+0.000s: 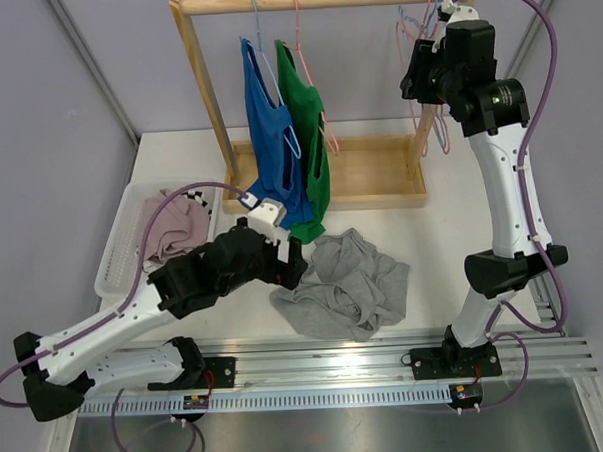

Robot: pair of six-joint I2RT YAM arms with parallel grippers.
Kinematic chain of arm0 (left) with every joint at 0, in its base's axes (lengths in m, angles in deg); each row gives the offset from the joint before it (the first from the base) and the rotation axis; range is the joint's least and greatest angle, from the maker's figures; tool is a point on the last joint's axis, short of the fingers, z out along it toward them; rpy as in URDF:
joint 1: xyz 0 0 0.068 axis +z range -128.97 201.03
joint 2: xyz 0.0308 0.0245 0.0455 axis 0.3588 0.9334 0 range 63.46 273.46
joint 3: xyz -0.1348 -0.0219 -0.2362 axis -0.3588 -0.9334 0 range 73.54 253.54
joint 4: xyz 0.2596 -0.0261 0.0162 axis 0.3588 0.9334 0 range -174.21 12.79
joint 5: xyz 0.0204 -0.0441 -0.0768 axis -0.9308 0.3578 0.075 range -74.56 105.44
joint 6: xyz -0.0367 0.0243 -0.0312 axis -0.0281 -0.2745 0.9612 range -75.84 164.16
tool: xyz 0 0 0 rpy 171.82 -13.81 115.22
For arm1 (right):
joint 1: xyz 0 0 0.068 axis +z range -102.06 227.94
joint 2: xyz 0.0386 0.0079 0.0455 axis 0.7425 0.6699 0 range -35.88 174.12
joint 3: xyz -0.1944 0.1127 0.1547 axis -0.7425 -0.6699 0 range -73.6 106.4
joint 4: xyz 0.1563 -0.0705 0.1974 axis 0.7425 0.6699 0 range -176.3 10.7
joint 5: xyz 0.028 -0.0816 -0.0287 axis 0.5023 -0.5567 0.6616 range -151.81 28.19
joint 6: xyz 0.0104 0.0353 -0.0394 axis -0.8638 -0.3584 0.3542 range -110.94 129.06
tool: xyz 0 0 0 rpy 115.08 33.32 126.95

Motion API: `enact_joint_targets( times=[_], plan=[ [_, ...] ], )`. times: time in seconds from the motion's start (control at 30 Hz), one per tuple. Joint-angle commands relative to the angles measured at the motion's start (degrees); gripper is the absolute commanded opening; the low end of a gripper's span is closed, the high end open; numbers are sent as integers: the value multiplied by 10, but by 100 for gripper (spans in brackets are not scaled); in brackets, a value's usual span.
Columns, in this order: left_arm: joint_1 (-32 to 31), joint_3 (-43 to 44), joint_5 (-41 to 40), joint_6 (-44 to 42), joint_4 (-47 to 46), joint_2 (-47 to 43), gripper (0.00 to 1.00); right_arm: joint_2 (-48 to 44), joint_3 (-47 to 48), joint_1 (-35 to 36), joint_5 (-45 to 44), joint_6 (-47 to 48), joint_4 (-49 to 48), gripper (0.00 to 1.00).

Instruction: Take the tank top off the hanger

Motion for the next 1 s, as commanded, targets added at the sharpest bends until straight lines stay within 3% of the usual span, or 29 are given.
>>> enact_joint_targets(
  times=[0.0,0.03,0.07,0.2,0.3,0.5,0.7,0.77,0.8,0.9,0.97],
  plan=[
    [-26,26,-13,9,-60,58,99,-41,7,-3,23,13,-4,53],
    [-34,27,-14,11,-63,72,99,-48,5,-3,27,14,-3,59],
    [-44,29,-17,14,-70,88,99,-55,3,-3,37,14,-3,76],
    [-97,38,-20,33,-105,174,99,-119,-18,-3,63,13,-3,98],
    [-123,46,-11,45,-138,254,99,-194,-84,-3,93,6,-16,99],
    [-138,99,12,56,-167,434,99,-406,-324,-2,141,-19,-93,99],
    [-139,122,37,68,-202,530,97,-527,-387,-3,163,-32,-122,99],
    [-139,122,45,72,-207,550,78,-542,-386,-3,181,-29,-114,99],
    [-139,118,43,76,-208,550,45,-545,-384,-3,186,-28,-109,100],
    [-139,106,21,85,-201,529,0,-557,-384,-3,206,-23,-102,99],
    [-141,100,-33,91,-166,479,0,-565,-387,-3,201,-19,-102,100]
  ],
)
